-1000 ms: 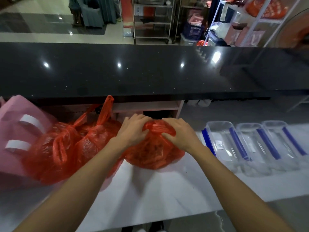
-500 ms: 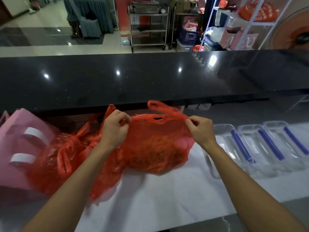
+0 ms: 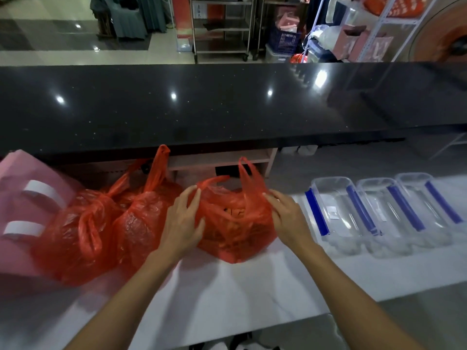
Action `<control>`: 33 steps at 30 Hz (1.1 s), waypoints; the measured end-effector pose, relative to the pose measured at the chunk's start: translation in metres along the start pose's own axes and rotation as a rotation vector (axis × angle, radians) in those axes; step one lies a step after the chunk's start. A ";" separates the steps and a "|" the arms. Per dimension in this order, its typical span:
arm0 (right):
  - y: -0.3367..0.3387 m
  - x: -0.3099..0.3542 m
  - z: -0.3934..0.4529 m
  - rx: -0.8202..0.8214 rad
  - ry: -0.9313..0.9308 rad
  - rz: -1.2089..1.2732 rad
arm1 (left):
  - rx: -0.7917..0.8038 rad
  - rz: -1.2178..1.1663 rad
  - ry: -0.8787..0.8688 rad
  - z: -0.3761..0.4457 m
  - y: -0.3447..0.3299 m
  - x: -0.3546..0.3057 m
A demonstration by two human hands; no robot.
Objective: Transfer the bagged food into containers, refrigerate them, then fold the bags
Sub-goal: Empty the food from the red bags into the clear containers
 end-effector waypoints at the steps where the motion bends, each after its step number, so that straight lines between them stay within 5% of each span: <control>1: -0.010 -0.002 -0.008 0.072 0.004 -0.032 | 0.040 0.013 0.009 -0.009 -0.008 0.002; 5: -0.040 -0.012 -0.040 0.402 -0.066 -0.065 | 0.262 0.022 0.047 -0.041 -0.044 0.015; 10: -0.059 -0.024 -0.051 0.535 -0.167 -0.065 | 0.439 0.173 0.101 -0.051 -0.064 0.024; 16: -0.069 -0.032 -0.041 0.463 -0.278 -0.016 | 0.486 0.274 0.087 -0.038 -0.073 0.027; 27: -0.053 -0.031 -0.071 0.371 -0.372 0.081 | 0.533 0.107 0.052 -0.065 -0.080 0.013; 33: -0.048 -0.026 -0.086 0.216 -0.627 0.262 | 0.407 -0.273 0.366 -0.064 -0.086 0.000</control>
Point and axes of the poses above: each hand's wrist, its own z-axis towards the middle knuckle, its own y-axis out of the back of the hand, x = y × z, the point moved 7 cm from there along z, towards the middle knuckle, and after that the axes turned 13 degrees about -x, right-handed, at the moved point
